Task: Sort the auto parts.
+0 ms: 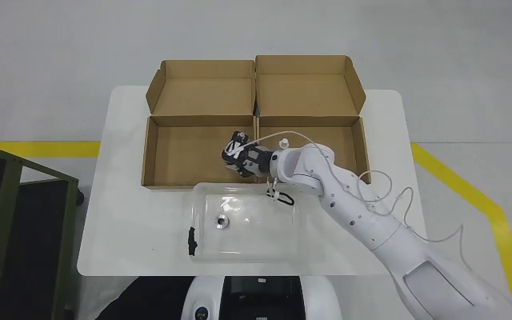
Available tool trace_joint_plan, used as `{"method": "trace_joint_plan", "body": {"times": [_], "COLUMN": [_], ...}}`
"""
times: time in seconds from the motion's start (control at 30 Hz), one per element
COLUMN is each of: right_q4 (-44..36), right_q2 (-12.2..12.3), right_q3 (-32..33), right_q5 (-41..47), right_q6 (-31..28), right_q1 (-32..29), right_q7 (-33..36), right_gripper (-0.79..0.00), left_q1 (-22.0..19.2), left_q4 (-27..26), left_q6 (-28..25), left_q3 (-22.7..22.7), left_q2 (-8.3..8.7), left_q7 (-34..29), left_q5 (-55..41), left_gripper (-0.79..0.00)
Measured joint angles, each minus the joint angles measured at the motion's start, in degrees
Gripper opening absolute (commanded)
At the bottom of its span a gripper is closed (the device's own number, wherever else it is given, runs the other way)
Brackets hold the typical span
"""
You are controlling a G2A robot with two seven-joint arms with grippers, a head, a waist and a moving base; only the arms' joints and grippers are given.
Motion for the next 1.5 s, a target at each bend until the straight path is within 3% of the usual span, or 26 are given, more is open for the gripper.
{"method": "trace_joint_plan", "body": {"times": [0.17,0.57,0.67,0.77,1.13,1.5], "right_q4": [1.5,3.9,3.6,2.6,-10.1,-26.4], "right_q2": [-0.7,-1.9,-2.0,-2.0,0.1,3.1], "right_q3": [-0.5,-0.7,-0.4,0.1,6.2,10.6], "right_q5": [0.1,-0.1,-0.4,-0.9,-3.7,-8.4], "right_q6": [-0.5,-0.9,-1.1,-1.2,-2.8,-9.6], "right_q1": [0.5,0.7,0.6,0.2,-4.4,-15.7], "right_q7": [0.7,1.7,2.0,2.0,-0.3,0.5], "right_gripper": [-0.576,-0.406,-0.243,-0.200,-0.175,-0.163], "left_q1": [0.0,0.0,0.0,0.0,0.0,0.0], "left_q4": [0.0,0.0,0.0,0.0,0.0,0.0], "left_q6": [0.0,0.0,0.0,0.0,0.0,0.0], "left_q3": [0.0,0.0,0.0,0.0,0.0,0.0], "left_q2": [0.00,0.00,0.00,0.00,0.00,0.00], "left_q7": [0.0,0.0,0.0,0.0,0.0,0.0], "left_q5": [0.0,0.0,0.0,0.0,0.0,0.0], "left_gripper": [0.000,0.000,0.000,0.000,0.000,0.000]}}
